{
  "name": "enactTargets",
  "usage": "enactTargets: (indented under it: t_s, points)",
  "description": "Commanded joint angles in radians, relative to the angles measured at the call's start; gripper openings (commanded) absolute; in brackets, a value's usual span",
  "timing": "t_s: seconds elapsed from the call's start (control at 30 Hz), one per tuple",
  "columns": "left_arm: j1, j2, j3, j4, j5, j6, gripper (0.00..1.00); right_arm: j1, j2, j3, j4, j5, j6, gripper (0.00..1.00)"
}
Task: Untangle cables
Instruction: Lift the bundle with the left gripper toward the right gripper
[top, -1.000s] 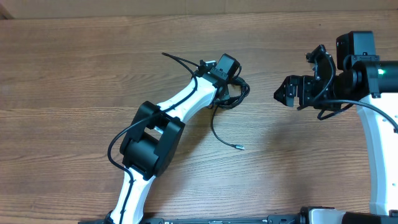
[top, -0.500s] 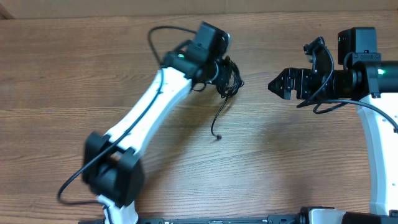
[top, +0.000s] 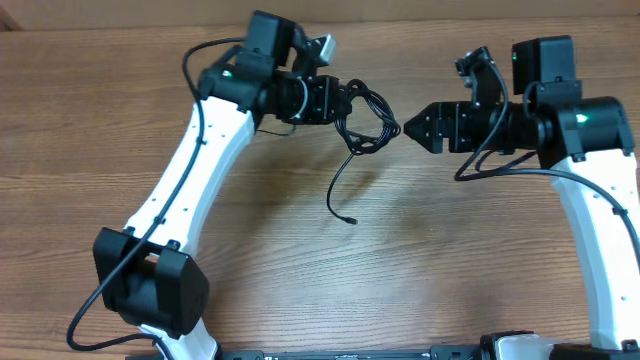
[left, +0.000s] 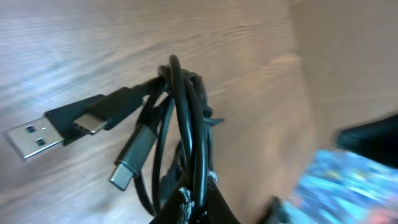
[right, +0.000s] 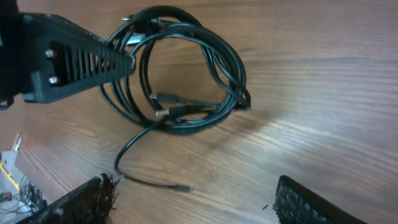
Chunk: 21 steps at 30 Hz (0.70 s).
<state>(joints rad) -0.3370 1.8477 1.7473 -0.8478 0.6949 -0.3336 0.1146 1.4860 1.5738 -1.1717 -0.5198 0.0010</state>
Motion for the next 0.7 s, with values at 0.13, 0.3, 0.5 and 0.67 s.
enactTargets:
  t_s: [0.13, 0.3, 0.5, 0.67]
  points:
    - [0.024, -0.01, 0.016, -0.082, 0.196, -0.017, 0.04, 0.028, 0.076, -0.025, 0.031, 0.051, -0.031, 0.81]
    - [0.024, -0.01, 0.016, -0.112, 0.196, -0.01, 0.04, 0.031, 0.111, -0.025, 0.03, 0.047, -0.064, 0.81]
    - [0.024, -0.01, 0.016, -0.121, 0.197, -0.011, 0.04, 0.031, 0.117, -0.065, 0.027, 0.017, -0.187, 0.73]
    - [0.022, -0.01, 0.016, -0.144, 0.202, -0.011, 0.04, 0.031, 0.138, -0.1, 0.049, 0.016, -0.196, 0.67]
